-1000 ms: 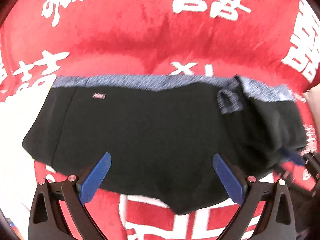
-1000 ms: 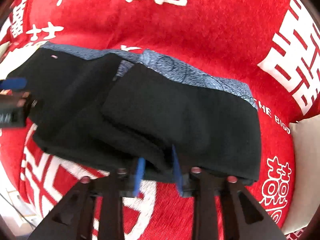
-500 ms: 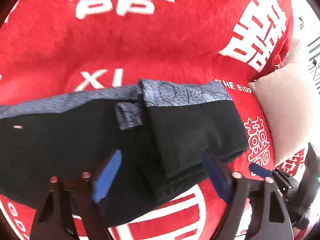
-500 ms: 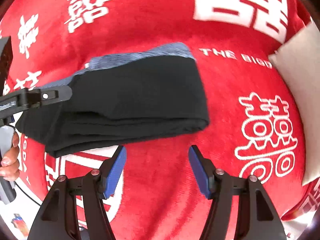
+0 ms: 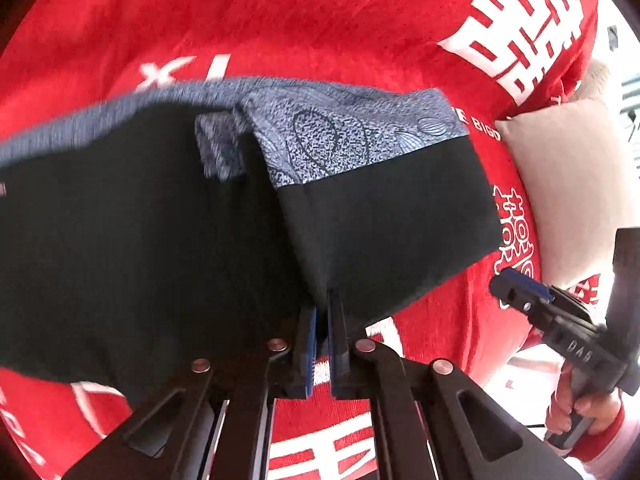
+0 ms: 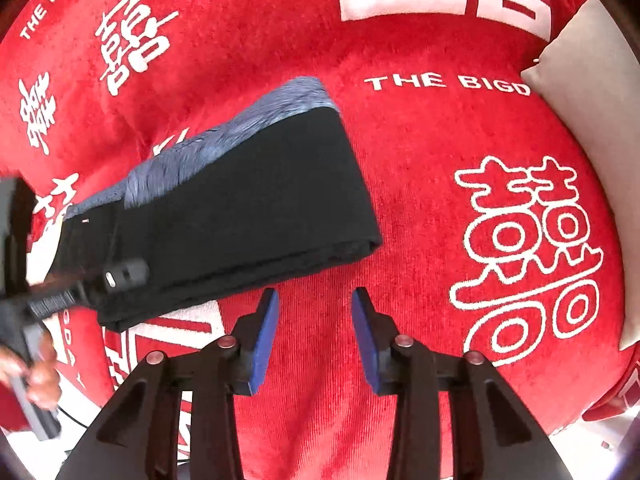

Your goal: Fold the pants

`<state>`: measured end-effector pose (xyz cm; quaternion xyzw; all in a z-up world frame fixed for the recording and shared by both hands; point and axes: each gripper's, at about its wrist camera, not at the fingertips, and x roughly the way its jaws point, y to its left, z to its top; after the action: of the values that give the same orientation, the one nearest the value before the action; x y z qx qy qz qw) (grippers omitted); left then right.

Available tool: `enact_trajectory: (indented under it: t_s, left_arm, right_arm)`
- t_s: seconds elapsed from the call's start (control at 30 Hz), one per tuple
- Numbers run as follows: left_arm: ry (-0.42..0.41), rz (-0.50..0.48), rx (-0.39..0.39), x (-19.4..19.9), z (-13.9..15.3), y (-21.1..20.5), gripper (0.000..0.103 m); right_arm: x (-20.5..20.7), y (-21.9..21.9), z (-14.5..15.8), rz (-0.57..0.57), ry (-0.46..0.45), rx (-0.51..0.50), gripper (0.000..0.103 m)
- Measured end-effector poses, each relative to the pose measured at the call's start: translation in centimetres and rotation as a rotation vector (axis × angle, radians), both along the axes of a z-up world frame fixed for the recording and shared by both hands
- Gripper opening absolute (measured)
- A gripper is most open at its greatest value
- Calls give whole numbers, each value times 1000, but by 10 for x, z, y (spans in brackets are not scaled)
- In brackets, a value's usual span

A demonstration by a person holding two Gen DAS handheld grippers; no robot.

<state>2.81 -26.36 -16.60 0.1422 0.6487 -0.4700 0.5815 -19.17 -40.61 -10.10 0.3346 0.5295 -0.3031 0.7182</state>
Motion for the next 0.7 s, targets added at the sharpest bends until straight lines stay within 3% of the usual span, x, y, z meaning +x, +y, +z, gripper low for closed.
enact_trajectory:
  t_s: [0.17,0.3,0.37,0.4,0.43,0.57,0.7]
  left_arm:
    - [-31,9,-13,-4,4,0,6]
    - [-44,10,-11,-4,11,1,7]
    - [-60,31,14,-1,14,3,27]
    - [-73,41,22,1,17,6,57]
    - [-83,67,13,4,22,11,69]
    - [-94,100,-9,23,34,17,69]
    - [-68,145,-10,56,19,3,69]
  right_arm:
    - [12,-12,7,34,-69,30,48]
    - [44,-27,18,139,-108,20,57]
    - [64,-32,20,184,-82,-17,57]
    - [69,-34,20,187,-73,-24,57]
    - [72,-39,19,179,-69,-24,57]
    - [69,-51,13,139,-73,-7,57]
    - [57,-79,2,68,-103,33,57]
